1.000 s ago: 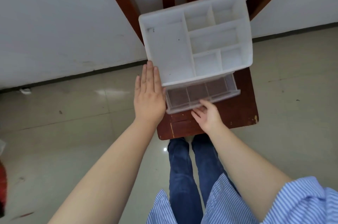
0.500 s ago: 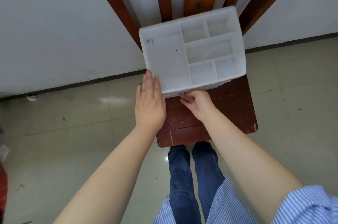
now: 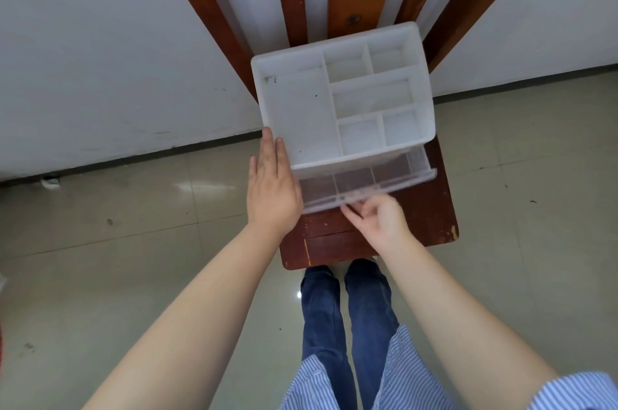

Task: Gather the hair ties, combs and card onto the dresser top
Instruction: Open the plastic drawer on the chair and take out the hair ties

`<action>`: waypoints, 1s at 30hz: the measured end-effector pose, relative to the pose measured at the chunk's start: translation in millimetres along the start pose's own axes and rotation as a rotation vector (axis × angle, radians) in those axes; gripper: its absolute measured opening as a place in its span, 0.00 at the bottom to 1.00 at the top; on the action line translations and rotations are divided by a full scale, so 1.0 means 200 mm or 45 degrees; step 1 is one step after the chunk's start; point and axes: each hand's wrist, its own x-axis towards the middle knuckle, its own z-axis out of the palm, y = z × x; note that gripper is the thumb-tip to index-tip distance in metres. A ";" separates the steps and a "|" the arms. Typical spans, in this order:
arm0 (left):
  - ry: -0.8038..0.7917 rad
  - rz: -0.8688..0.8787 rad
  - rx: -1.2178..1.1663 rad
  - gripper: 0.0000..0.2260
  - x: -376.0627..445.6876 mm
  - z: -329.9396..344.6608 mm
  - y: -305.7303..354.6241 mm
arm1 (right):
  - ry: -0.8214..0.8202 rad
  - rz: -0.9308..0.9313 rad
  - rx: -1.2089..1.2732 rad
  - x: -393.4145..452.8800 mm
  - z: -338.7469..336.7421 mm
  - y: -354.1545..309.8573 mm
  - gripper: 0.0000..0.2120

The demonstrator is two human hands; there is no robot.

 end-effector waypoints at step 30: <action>-0.357 0.287 0.165 0.09 -0.04 0.11 0.17 | 0.163 -0.631 -2.578 0.08 0.01 -0.18 0.06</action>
